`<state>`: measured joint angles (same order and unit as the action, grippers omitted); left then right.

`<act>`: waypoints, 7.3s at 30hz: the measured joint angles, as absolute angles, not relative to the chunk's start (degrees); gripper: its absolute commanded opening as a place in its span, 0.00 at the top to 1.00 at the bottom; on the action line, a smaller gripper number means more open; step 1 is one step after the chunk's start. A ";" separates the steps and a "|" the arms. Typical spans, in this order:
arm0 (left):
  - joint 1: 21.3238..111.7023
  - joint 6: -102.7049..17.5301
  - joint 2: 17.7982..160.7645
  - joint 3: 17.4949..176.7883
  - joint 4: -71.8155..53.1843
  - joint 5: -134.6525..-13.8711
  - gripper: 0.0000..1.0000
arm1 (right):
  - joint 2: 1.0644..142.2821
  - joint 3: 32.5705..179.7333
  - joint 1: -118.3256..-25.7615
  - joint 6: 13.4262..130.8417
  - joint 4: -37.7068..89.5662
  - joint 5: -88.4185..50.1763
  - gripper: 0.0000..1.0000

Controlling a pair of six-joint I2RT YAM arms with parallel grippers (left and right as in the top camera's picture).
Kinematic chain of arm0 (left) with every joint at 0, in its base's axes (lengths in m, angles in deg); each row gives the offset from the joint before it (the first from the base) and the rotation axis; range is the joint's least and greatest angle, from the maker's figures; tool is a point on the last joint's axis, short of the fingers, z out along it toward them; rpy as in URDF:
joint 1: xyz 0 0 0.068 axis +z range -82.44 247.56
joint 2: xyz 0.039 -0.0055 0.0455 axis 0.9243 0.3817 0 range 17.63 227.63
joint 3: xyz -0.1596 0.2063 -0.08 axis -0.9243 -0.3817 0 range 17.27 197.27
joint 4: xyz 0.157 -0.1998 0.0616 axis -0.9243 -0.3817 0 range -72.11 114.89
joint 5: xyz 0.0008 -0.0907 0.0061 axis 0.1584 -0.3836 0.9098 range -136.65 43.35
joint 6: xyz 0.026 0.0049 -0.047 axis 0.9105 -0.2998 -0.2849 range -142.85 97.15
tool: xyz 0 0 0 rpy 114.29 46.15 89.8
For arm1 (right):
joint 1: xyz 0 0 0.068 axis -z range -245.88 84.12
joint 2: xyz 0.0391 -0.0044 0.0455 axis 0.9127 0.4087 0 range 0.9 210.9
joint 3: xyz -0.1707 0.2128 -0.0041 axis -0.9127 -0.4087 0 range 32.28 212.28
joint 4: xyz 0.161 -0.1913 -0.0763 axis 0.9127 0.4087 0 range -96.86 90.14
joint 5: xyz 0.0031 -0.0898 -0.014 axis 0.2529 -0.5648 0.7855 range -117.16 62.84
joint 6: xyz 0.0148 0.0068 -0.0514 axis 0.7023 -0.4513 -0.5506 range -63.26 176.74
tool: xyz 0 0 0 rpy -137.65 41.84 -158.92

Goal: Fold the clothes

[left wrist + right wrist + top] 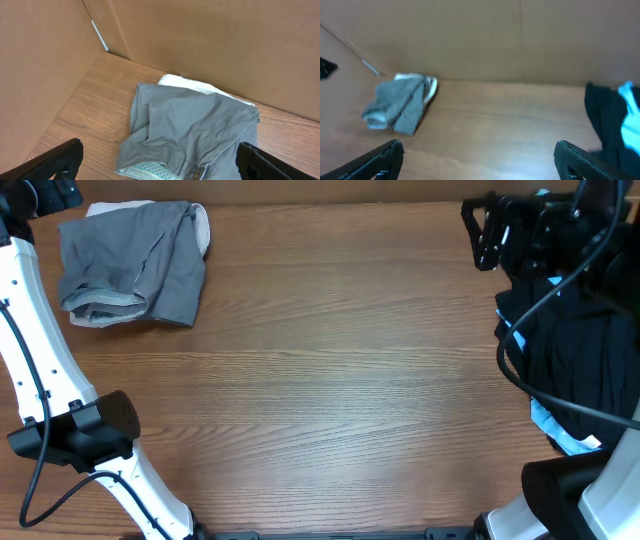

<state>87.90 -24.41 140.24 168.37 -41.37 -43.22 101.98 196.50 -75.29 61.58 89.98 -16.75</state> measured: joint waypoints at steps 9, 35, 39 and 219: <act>87.90 -24.44 140.24 168.37 -41.39 -43.25 0.00 | 99.42 190.51 -75.29 61.58 87.64 -17.14 0.00; 87.90 -24.44 140.28 168.37 -41.41 -43.44 0.00 | 20.71 58.12 -72.23 61.21 6.97 -23.59 0.00; 87.90 -24.44 140.28 168.37 -41.39 -43.44 0.00 | 14.55 48.09 -72.19 61.23 3.21 -23.57 0.00; 68.47 -28.72 18.50 17.78 20.49 -46.98 0.00 | 1.74 33.34 -71.92 61.21 -2.12 -23.59 0.00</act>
